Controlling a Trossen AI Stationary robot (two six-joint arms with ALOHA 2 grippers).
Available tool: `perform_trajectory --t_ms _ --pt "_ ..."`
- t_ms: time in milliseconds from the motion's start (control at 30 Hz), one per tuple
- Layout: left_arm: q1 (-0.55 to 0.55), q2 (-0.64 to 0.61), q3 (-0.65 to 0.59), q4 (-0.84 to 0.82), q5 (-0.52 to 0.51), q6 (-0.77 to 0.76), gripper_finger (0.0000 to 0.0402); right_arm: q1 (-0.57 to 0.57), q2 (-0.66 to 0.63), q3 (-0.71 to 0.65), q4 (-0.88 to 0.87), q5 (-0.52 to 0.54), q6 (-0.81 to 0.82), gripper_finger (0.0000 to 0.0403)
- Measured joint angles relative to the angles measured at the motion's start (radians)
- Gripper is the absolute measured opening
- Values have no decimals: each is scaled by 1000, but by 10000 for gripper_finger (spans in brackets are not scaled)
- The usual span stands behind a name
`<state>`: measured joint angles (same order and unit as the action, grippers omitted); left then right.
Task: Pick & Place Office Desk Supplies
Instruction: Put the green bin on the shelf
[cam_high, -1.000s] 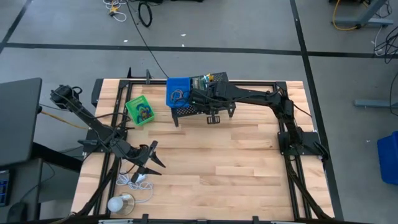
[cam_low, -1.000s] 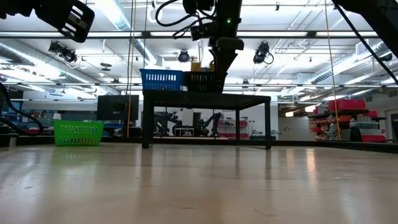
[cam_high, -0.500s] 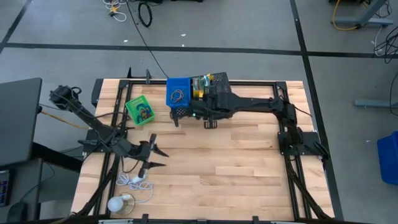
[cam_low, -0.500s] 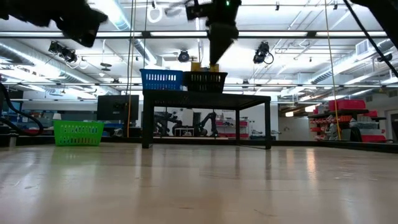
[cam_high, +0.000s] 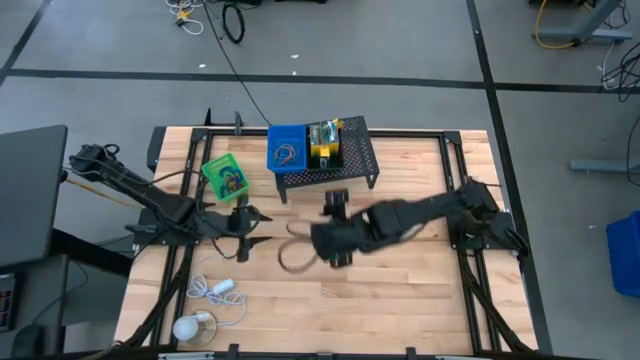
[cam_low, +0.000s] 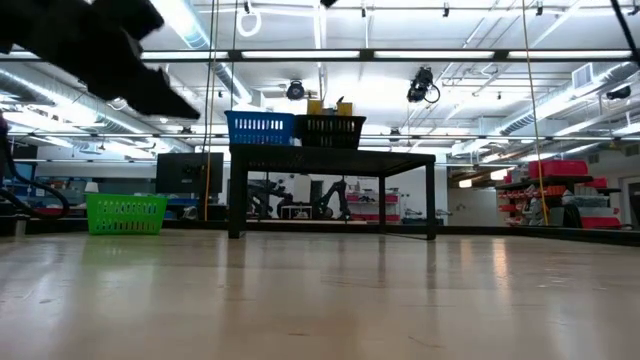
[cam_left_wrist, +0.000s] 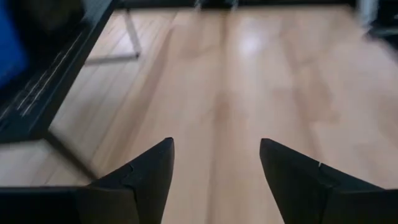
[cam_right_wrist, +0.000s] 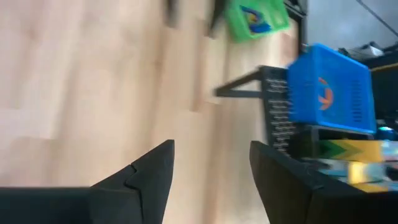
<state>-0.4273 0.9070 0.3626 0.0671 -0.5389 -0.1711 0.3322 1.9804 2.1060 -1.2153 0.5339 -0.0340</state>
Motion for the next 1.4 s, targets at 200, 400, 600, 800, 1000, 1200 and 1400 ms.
perform_trajectory --t_ms 200,400,600,800,1000,1200,1400 --pt "104 3 0 -163 -1 -115 254 125 0 -64 6 0 125 217" --pt "206 10 96 -466 -4 -239 254 189 0 -220 65 12 167 217" --pt "293 39 227 -794 50 -330 254 198 0 -380 270 12 128 217" --pt "354 110 300 -1034 79 -399 254 198 0 -487 619 -58 21 217" --pt "441 200 305 -1073 102 -409 254 197 0 -542 871 -81 -102 217" --pt "548 302 305 -1078 78 -409 254 194 0 -543 890 -73 -121 217" --pt "637 394 305 -1061 55 -397 254 204 0 -543 888 -73 -129 217"
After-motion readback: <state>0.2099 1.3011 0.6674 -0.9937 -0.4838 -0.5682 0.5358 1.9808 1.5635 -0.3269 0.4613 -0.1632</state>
